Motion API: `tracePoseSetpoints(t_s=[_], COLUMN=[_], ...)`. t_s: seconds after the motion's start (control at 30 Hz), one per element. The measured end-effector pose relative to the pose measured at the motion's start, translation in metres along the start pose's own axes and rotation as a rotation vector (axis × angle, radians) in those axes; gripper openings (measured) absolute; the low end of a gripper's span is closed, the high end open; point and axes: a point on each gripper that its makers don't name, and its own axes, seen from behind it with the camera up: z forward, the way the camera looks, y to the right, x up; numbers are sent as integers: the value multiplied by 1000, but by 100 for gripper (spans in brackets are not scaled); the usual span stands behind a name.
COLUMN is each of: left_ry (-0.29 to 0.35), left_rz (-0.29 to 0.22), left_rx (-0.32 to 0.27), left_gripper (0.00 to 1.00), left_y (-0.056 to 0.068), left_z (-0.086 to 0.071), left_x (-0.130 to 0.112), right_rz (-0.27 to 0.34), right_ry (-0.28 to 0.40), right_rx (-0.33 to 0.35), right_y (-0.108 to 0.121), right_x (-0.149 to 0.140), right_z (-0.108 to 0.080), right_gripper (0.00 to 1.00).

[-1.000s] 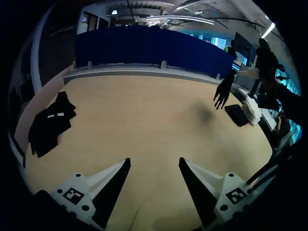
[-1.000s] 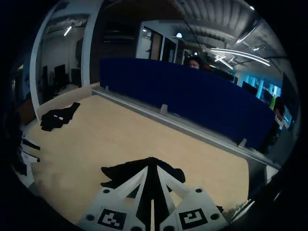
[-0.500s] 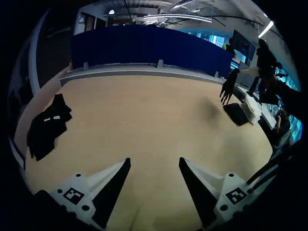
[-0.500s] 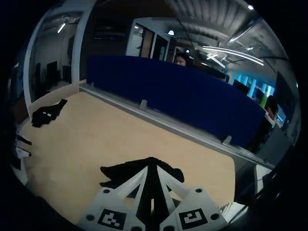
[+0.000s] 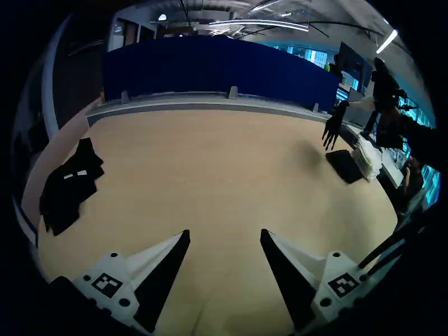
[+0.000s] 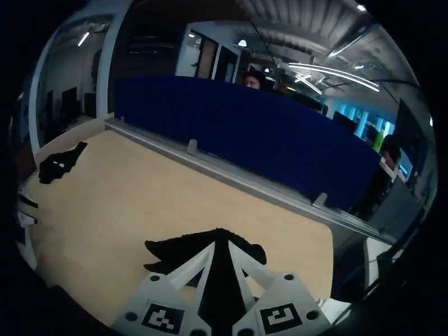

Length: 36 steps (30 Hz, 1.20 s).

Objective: Fold towel

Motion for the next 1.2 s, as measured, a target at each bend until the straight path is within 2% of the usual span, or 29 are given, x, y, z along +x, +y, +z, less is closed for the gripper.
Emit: tracePoseSetpoints(t_s=[0.7, 0.97, 1.2], left_ry=[-8, -8, -9], left_rz=[2, 7, 14], left_rx=[11, 8, 5], left_gripper=[93, 93, 93], left_y=[9, 11, 11], left_z=[3, 5, 3], left_x=[2, 4, 5], right_rz=[15, 24, 54], right_ry=[-32, -56, -70], right_rx=[-7, -14, -37], right_y=[22, 24, 33], right_x=[-19, -35, -54], right_z=[18, 13, 1], right_gripper=[2, 2, 2])
